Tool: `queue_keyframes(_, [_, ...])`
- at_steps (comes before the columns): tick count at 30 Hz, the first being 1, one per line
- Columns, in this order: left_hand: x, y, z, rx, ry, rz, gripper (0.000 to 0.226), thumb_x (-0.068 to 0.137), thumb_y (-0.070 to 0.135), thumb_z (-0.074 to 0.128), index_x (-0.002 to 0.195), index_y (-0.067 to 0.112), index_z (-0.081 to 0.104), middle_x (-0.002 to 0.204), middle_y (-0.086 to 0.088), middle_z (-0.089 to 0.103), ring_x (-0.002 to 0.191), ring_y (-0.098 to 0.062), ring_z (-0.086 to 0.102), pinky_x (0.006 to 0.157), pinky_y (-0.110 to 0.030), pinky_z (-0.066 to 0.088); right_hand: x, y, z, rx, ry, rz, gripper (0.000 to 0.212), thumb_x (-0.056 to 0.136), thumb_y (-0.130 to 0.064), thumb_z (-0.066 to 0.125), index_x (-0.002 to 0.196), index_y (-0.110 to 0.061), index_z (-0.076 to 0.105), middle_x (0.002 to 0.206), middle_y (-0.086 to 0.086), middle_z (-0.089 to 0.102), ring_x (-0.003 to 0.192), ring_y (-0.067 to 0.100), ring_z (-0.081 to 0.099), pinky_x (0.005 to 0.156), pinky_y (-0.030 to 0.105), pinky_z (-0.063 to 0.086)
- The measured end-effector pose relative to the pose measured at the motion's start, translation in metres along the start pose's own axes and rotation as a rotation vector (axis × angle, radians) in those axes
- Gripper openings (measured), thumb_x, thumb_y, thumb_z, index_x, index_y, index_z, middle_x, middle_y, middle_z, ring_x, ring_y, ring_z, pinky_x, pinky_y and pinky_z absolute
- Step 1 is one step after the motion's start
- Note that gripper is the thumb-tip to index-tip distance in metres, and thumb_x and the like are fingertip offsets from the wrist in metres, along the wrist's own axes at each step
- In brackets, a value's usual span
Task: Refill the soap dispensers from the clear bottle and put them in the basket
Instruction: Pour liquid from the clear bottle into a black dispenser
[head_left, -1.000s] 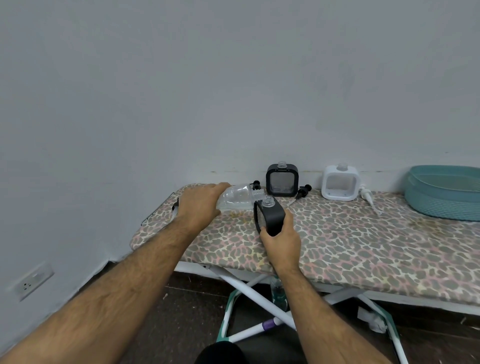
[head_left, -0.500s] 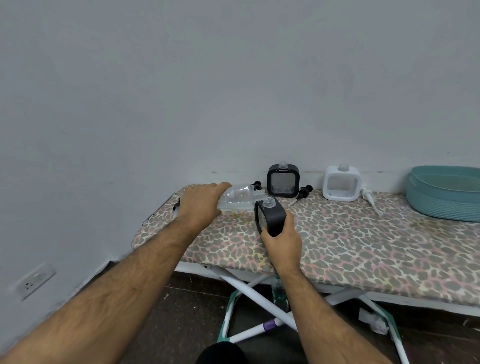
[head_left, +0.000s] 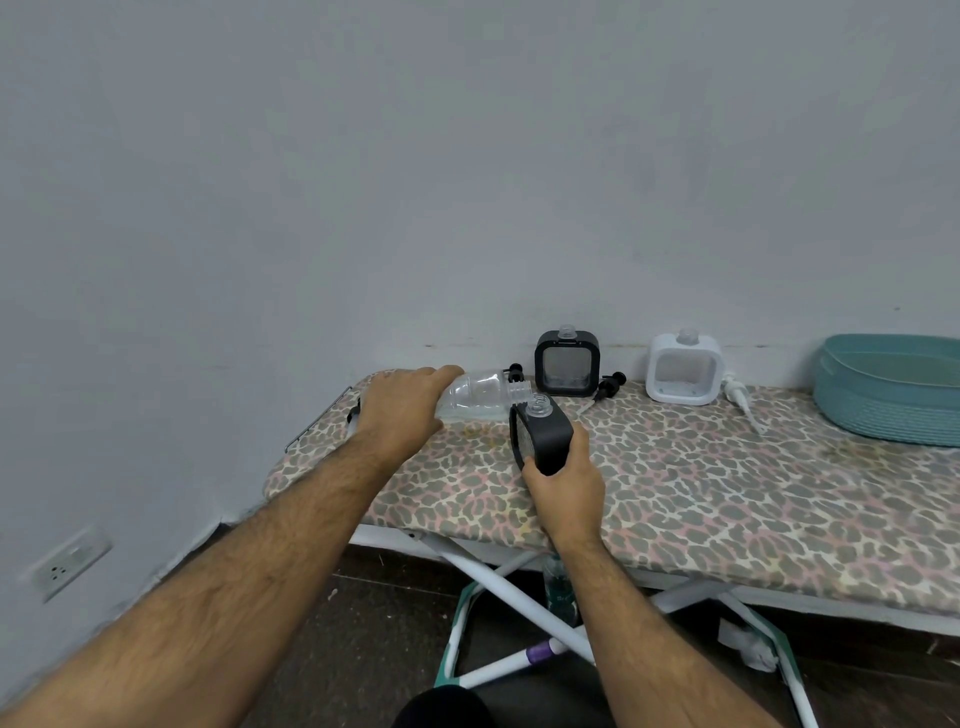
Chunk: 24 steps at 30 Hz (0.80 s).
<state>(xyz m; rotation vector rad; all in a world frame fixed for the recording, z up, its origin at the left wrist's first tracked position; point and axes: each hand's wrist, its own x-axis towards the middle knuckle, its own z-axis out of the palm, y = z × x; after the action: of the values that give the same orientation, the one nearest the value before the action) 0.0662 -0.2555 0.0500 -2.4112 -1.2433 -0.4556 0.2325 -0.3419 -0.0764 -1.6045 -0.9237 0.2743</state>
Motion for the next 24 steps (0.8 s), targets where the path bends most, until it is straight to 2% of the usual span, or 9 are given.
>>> queue_keyframes(8, [-0.0001, 0.0004, -0.0007, -0.009, 0.004, 0.001, 0.066, 0.081, 0.034, 0.077, 0.139, 0.037, 0.045, 0.12, 0.009, 0.067, 0.104, -0.02, 0.064, 0.081, -0.035, 0.045, 0.0004, 0.002, 0.001, -0.009, 0.004, -0.005, 0.06, 0.083, -0.025, 0.073, 0.136, -0.029, 0.044, 0.095, -0.009, 0.067, 0.082, 0.012, 0.065, 0.071, 0.027, 0.053])
queue_keyframes(18, [0.0016, -0.0002, 0.001, -0.005, -0.003, -0.003, 0.065, 0.081, 0.034, 0.077, 0.138, 0.038, 0.045, 0.118, 0.009, 0.067, 0.101, -0.021, 0.064, 0.081, -0.036, 0.045, 0.0002, 0.0011, 0.0003, -0.012, 0.001, -0.003, 0.059, 0.083, -0.024, 0.073, 0.134, -0.029, 0.045, 0.093, -0.011, 0.066, 0.08, 0.01, 0.064, 0.067, 0.023, 0.049])
queue_keyframes(24, [0.0025, -0.0004, 0.0016, 0.01, 0.002, -0.003, 0.065, 0.082, 0.034, 0.077, 0.138, 0.037, 0.044, 0.119, 0.009, 0.066, 0.101, -0.021, 0.064, 0.081, -0.036, 0.044, 0.0007, 0.0022, 0.0009, -0.016, 0.004, 0.002, 0.057, 0.083, -0.026, 0.072, 0.133, -0.028, 0.046, 0.092, -0.011, 0.067, 0.079, 0.008, 0.064, 0.068, 0.027, 0.055])
